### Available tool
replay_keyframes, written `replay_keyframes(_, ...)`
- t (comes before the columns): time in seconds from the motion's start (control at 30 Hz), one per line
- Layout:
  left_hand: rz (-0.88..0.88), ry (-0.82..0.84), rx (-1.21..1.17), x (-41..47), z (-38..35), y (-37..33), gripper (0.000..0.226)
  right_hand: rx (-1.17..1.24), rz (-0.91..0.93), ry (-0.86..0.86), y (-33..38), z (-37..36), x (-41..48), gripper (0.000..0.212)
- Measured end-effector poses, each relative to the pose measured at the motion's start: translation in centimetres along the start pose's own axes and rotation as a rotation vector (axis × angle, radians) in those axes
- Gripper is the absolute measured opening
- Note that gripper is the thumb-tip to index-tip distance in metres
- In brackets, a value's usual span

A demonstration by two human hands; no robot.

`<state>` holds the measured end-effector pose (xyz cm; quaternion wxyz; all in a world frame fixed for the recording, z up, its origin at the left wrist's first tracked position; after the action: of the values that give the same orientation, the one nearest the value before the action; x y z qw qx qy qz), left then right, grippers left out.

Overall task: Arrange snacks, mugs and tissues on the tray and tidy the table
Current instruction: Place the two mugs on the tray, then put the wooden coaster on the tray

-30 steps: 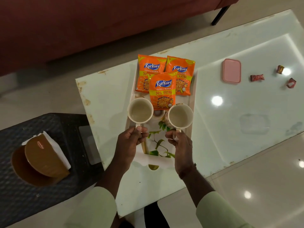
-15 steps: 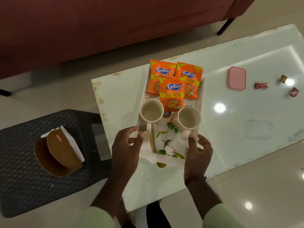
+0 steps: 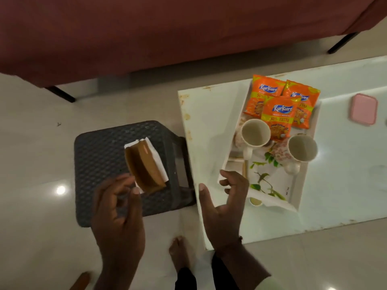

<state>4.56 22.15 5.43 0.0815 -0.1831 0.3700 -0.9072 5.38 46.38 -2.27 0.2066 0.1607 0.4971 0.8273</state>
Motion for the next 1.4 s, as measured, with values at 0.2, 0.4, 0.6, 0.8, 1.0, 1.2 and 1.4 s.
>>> replay_keyframes(0.2,0.033,0.153,0.138,3.7,1.3,5.7,0.033,-0.033,-0.035,0.223,2.4,-8.1,-3.0,0.070)
replay_keyframes(0.4,-0.211,0.637,0.343,8.5,-4.6,9.9,0.064,-0.138,-0.081,0.382,1.7,-14.1,-5.5,0.101)
replay_keyframes(0.6,-0.544,0.930,0.460,10.4,-10.2,11.7,0.093,-0.191,-0.196,0.413,-0.1,-17.1,-7.3,0.111)
replay_keyframes(0.8,-0.496,0.999,0.298,11.5,-11.9,11.7,0.064,-0.182,-0.261,0.370,-1.4,-18.2,-7.8,0.092)
replay_keyframes(1.0,-0.412,1.097,0.328,12.2,-12.0,11.2,0.045,-0.150,-0.267,0.305,-1.2,-17.7,-7.4,0.065)
replay_keyframes(1.2,-0.487,1.055,0.346,13.4,-8.7,7.8,0.046,-0.146,-0.171,0.265,2.9,-13.8,-5.3,0.071)
replay_keyframes(1.4,-0.474,1.029,0.169,12.8,-7.3,2.7,0.052,-0.115,0.004,0.272,6.7,-6.3,-1.1,0.058)
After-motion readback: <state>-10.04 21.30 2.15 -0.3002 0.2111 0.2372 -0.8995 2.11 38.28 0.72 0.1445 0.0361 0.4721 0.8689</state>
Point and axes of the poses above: each hand's wrist, its own x-axis towards the middle knuckle, its own z-axis out of the back of the hand, y = z × x, the point moved 9 cm from there along x, towards the middle knuckle, and after that the axes turned 1 degree about -z, right-handed, at the moved point
